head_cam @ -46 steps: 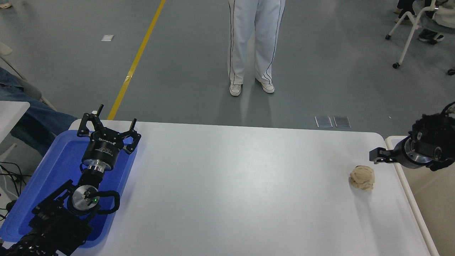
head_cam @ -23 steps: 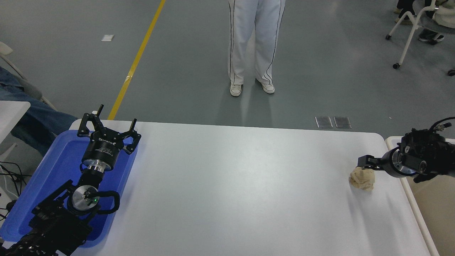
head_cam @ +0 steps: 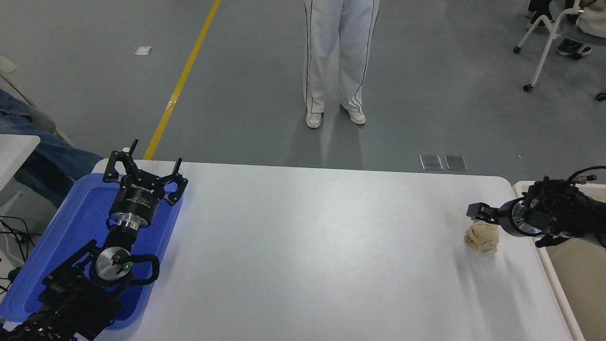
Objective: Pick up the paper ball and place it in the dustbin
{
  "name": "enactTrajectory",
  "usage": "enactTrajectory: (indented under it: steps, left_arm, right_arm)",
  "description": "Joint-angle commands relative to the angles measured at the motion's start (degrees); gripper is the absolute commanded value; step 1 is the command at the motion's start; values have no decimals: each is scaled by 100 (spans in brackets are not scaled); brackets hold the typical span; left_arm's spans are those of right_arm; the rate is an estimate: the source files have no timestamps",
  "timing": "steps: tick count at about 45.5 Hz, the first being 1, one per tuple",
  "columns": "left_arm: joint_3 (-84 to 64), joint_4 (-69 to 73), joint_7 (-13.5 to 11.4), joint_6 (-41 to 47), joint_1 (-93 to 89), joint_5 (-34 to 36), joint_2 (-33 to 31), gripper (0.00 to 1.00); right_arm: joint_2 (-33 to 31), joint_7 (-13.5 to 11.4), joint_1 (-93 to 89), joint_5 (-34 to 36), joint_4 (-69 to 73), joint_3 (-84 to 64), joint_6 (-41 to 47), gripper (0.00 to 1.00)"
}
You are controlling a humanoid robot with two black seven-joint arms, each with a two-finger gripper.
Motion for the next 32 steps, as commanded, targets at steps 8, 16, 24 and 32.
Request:
enactTrajectory:
  steps: [8, 16, 24, 32]
  left_arm:
    - [0, 3, 0, 0, -3, 0, 0, 100]
    - [0, 3, 0, 0, -3, 0, 0, 100]
    - [0, 3, 0, 0, -3, 0, 0, 100]
    - [0, -5, 0, 0, -3, 0, 0, 100]
  right_arm:
    - [253, -9, -340, -59, -262, 44, -455, 100]
    - [253, -9, -384, -340, -315, 18, -499, 98]
    - [262, -9, -436, -586, -315, 18, -516, 98]
    - [262, -9, -524, -622, -315, 18, -622, 97]
